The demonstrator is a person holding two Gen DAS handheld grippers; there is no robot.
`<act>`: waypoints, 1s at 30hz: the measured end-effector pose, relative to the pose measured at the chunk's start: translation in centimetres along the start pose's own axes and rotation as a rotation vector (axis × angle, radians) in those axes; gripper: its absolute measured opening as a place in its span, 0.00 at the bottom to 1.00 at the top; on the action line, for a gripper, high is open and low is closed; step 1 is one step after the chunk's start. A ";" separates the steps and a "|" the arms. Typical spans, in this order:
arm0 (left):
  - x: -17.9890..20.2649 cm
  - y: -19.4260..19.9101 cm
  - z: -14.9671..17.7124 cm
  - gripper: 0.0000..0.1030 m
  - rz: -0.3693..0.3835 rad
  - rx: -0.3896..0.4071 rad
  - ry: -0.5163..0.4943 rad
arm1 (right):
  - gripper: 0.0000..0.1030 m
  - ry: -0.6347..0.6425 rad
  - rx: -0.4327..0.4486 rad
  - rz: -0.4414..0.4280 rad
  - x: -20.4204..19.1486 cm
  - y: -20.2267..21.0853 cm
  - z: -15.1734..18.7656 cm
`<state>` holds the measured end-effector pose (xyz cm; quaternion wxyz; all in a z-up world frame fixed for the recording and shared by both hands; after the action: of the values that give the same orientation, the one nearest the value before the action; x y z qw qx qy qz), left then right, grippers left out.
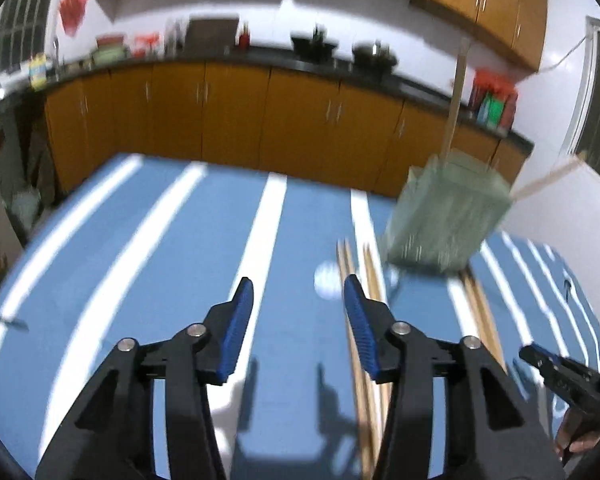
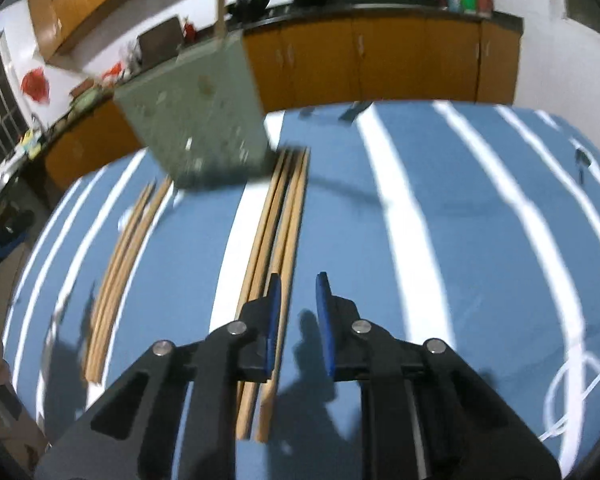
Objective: Organize utensils
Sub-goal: 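Return to the table and grasp a chopstick with each tool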
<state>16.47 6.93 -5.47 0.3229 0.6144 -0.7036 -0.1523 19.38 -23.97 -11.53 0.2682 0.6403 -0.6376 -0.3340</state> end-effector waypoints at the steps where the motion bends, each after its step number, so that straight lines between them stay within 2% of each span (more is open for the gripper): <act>1: 0.1 -0.3 0.7 0.42 0.003 -0.019 0.004 | 0.17 0.005 -0.009 -0.001 -0.4 -0.3 0.4; 4: -0.1 -1.2 2.7 0.40 0.017 -0.078 0.017 | 0.17 0.016 -0.037 0.003 -1.1 -0.8 1.0; 8: 0.0 -1.5 4.1 0.39 0.038 -0.109 0.028 | 0.16 0.028 -0.050 0.007 -1.4 -1.2 1.3; 12: 0.7 -2.0 4.7 0.34 0.074 -0.132 0.025 | 0.09 0.066 -0.037 0.056 -1.2 -1.2 1.2; 21: 3.0 -3.1 5.9 0.22 0.149 -0.191 -0.028 | 0.08 -0.001 -0.029 0.095 0.6 -1.3 0.9; 25: 3.6 -3.5 6.2 0.19 0.147 -0.210 -0.053 | 0.08 0.001 -0.027 0.096 0.5 -1.3 0.9; 30: 3.9 -4.1 6.7 0.17 0.108 -0.233 -0.087 | 0.08 0.003 -0.025 0.096 0.5 -1.3 1.0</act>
<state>15.17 1.19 -11.89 0.3690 0.5269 -0.7264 -0.2422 19.47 -24.35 -13.21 0.2929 0.6060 -0.6628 -0.3280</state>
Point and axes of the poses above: each gripper's, at about its wrist camera, not at the fingertips, and y roughly against the way its jaws point, x to its right, z to its underside, the point moved 4 cm from there along -y, roughly the way its jaws point, and after that the axes turned 8 degrees about z, right-handed, at the moved point
